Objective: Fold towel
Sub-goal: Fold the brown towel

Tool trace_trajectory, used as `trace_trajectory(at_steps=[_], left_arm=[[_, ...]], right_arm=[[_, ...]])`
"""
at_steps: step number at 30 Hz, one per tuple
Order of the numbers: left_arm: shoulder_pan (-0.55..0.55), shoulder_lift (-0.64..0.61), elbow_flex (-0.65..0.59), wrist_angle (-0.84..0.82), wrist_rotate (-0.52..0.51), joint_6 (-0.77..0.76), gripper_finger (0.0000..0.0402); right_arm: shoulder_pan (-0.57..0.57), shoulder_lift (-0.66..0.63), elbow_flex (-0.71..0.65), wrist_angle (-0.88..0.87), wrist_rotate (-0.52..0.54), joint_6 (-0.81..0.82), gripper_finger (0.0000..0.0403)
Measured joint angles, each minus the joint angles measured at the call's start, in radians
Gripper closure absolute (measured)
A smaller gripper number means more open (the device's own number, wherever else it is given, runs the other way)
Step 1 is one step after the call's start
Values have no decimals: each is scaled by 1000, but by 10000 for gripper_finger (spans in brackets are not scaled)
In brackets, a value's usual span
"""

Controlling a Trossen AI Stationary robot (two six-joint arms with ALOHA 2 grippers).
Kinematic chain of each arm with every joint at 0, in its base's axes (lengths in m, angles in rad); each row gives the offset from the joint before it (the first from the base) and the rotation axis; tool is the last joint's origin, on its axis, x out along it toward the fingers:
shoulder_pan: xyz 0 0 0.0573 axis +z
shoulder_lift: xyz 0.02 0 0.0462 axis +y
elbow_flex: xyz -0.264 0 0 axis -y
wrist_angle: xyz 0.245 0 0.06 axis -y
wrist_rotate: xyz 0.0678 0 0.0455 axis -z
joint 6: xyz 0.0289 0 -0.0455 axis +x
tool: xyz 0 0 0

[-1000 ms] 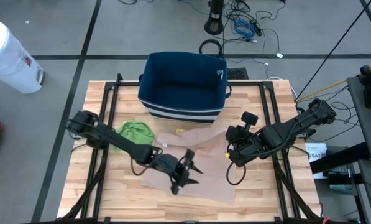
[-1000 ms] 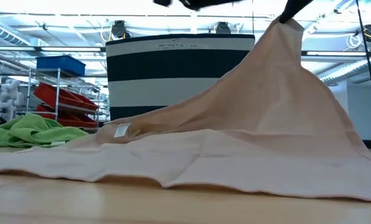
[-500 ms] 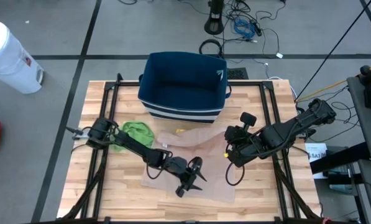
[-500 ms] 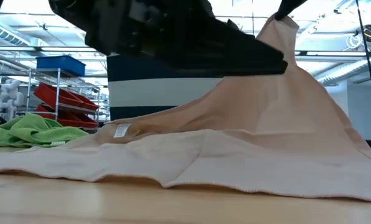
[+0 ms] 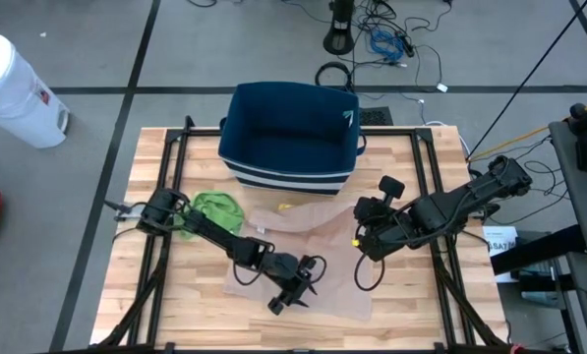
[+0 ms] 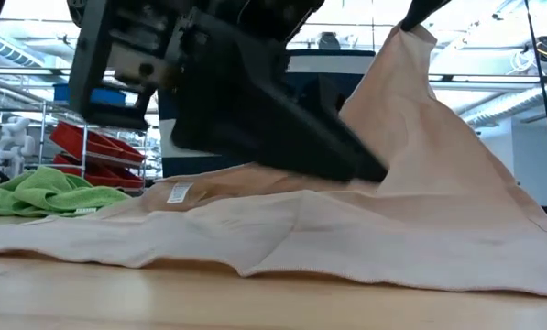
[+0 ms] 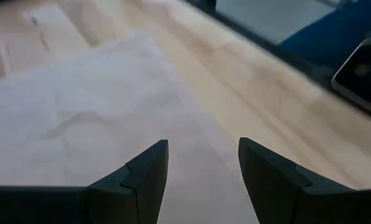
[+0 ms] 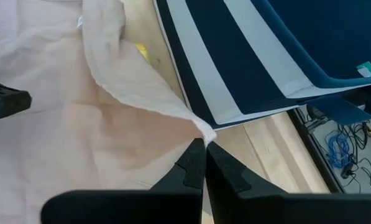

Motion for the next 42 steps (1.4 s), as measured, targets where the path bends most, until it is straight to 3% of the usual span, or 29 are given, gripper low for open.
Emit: trace_trajectory(at_steps=[11,19,32,37,42], left_arm=[[0,0,0,33,-165,-111,200],[-20,0,0,115,-166,-142,200],[-13,0,0,74,-166,-172,200],[-13,0,0,78,-177,-114,200],[-13,0,0,100,-118,-97,200]], right_arm=[[0,0,0,0,-2,-8,403],[0,0,0,0,-2,-18,403],[0,0,0,14,-2,-19,403],[0,0,0,14,-2,-19,403],[0,0,0,26,-1,-30,403]])
